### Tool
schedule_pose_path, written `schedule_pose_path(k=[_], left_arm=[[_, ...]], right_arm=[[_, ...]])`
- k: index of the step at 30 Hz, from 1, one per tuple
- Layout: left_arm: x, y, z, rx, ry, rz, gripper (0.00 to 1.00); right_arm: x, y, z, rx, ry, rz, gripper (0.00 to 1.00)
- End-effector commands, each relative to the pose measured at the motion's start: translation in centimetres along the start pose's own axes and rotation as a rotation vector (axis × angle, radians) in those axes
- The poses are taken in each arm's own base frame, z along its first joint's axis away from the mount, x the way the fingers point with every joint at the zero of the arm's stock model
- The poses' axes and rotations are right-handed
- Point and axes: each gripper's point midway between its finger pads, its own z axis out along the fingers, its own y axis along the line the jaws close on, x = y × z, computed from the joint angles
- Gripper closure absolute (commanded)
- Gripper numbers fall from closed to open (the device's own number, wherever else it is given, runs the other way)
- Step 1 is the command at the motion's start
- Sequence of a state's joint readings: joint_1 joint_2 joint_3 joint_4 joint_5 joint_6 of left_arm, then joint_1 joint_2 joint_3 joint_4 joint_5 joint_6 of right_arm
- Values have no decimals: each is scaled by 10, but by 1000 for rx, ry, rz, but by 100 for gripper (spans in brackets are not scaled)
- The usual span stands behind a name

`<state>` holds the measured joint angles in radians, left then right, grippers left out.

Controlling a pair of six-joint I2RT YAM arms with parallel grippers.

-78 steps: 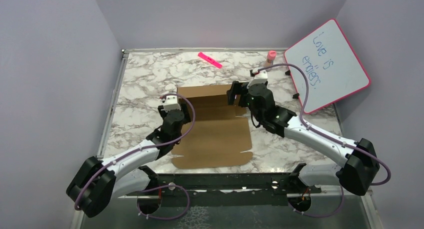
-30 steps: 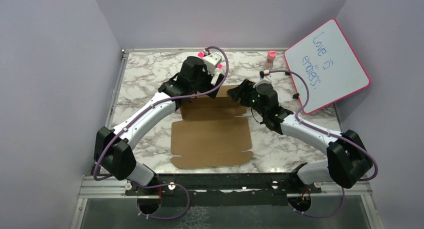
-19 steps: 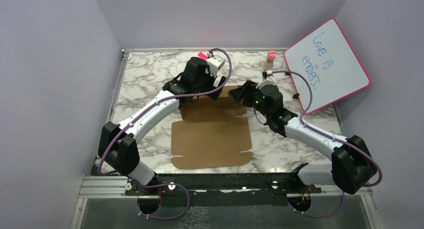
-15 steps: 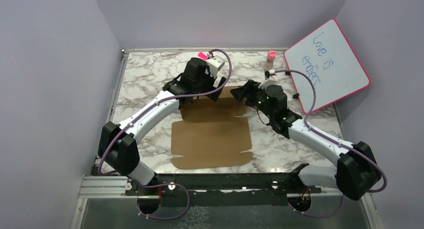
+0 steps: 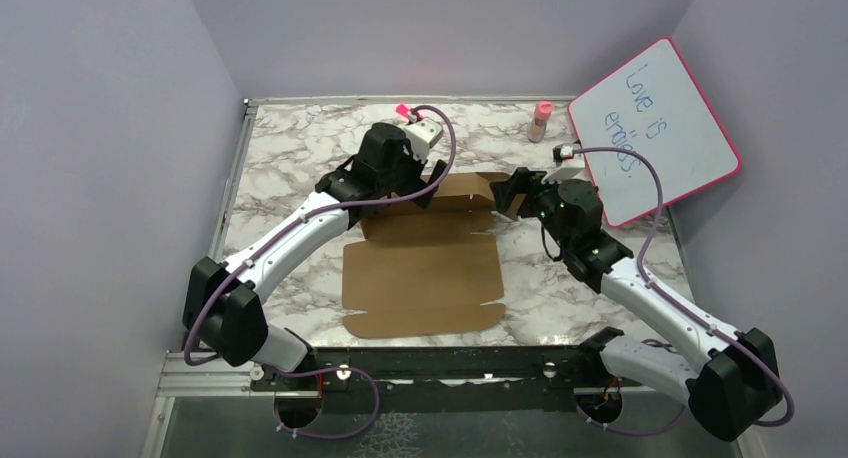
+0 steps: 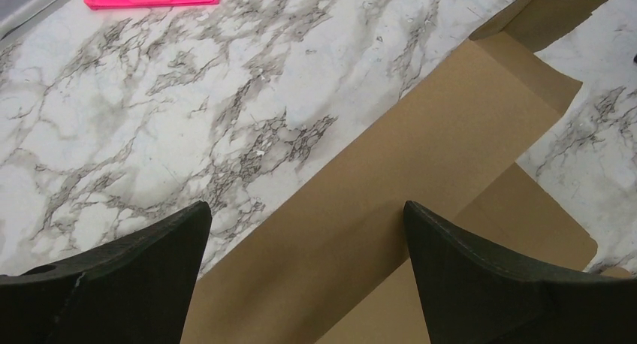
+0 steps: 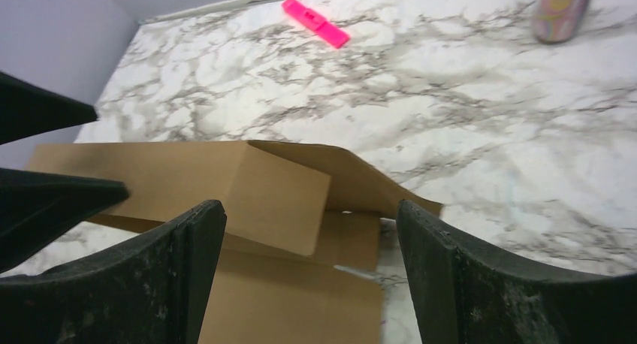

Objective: Fold the paper box

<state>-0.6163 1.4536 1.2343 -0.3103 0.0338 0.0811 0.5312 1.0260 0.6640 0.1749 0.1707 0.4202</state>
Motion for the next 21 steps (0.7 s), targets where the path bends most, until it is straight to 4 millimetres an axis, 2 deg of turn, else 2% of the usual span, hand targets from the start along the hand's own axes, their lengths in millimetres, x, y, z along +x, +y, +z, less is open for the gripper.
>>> schedule_pose_path(k=[1, 4, 12, 21], left_arm=[[-3, 6, -14, -31, -23, 22, 1], [-11, 4, -22, -19, -61, 32, 1], [-26, -16, -43, 60, -165, 80, 1], [-17, -59, -47, 175, -173, 114, 3]], right_arm=[[-6, -34, -2, 69, -18, -113, 11], [-9, -49, 0, 56, -36, -115, 12], [10, -48, 15, -79, -49, -184, 20], [30, -59, 31, -86, -69, -246, 31]])
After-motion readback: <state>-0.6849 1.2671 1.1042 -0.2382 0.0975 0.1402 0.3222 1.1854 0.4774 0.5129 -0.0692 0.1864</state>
